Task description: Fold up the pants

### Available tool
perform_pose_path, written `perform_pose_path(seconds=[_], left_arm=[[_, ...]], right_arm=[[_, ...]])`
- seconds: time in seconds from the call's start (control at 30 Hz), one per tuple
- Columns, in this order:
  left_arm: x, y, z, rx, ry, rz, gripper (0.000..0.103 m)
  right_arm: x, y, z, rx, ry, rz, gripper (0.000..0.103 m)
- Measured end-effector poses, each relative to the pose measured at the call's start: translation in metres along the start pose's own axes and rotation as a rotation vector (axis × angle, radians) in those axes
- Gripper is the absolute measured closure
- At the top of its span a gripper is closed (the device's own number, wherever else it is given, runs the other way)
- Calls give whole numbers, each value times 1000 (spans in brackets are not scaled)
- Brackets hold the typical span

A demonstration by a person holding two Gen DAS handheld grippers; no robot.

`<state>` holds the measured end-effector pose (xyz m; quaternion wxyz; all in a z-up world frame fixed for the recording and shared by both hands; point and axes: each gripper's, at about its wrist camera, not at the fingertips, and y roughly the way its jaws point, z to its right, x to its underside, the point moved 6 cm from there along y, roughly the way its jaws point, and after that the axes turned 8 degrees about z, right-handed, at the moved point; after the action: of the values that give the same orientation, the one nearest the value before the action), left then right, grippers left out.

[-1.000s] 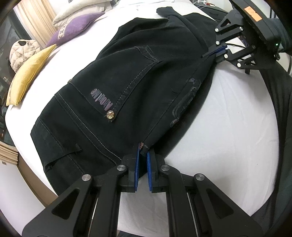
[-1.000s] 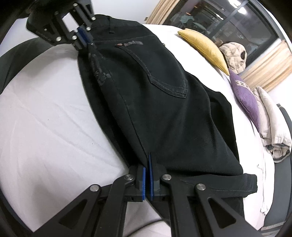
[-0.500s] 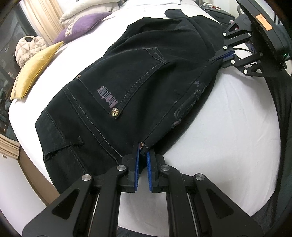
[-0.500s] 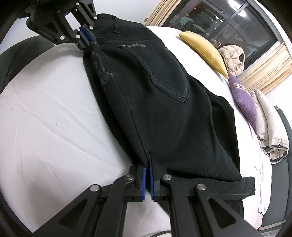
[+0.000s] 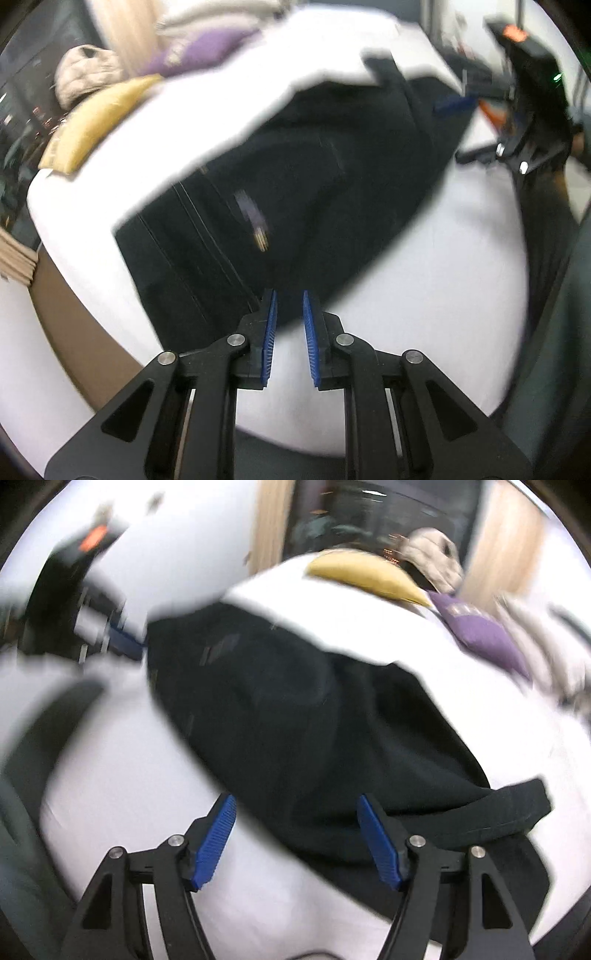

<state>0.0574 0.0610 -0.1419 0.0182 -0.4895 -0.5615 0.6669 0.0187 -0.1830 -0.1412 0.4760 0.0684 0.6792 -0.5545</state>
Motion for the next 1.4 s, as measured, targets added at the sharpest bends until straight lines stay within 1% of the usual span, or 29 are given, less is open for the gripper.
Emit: perform_pose_path(seconds=[0.07,0.13,0.2,0.27,0.3,0.37,0.4,0.43,0.53,0.63,0.73,0.8,0.83,0.9,0.97,1.07,1.17,1.2,1.23,1.3,1.33,1.37,1.4], left_arm=[[-23,4,-10,-36,-42,40,89],[-46,24,-18,-50,-73,57,89],[-61,48,-25,-70,-120,49,89],[-68,71,-26,-28,-182,42,89],[-65,89,-27,-39,-196,6,88],[-55,110,-30,-79,-197,-44,89],[-50,117,-31,-69,-209,-52,89],[-47,120,-33,-67,-225,-52,89],[-42,124,-43,-60,-266,-47,89],[-39,126,-46,-58,-270,-47,89],[-40,130,-41,-66,-269,-45,89],[-38,131,-33,-75,-268,-41,89],[-38,129,-33,-78,-266,-38,89],[-34,128,-34,-82,-265,-27,89],[-32,124,-34,-83,-272,-12,88],[-24,124,-36,-79,-310,22,88],[-20,120,-37,-75,-344,50,89],[-18,119,-38,-75,-355,60,89],[-17,118,-38,-75,-362,65,89],[-15,114,-36,-76,-370,73,89],[-14,114,-36,-78,-374,75,89],[-14,113,-38,-80,-376,75,89],[-14,112,-37,-86,-378,74,89]], right_arm=[[-27,4,29,-53,168,51,32],[-51,18,56,-76,277,86,32],[-71,39,81,-73,325,91,32],[-83,59,98,-80,357,72,32],[-88,67,105,-96,363,71,32],[-95,85,120,-107,378,58,37],[-96,92,127,-129,390,46,41],[-97,100,131,-152,393,28,49],[-93,117,135,-187,364,-46,60],[-85,131,133,-190,319,-104,61],[-83,143,132,-194,307,-149,61],[-85,150,129,-199,288,-167,78],[-85,155,131,-183,282,-182,90],[-84,159,139,-163,313,-186,95],[-81,164,151,-148,384,-184,98],[-72,175,173,-132,538,-172,99],[-60,184,185,-148,719,-147,99],[-57,184,187,-148,752,-137,99],[-57,182,187,-136,756,-131,99],[-58,172,189,-79,749,-125,94],[-56,164,196,-31,776,-119,85],[-53,151,205,45,805,-106,83],[-54,135,211,100,820,-78,83]])
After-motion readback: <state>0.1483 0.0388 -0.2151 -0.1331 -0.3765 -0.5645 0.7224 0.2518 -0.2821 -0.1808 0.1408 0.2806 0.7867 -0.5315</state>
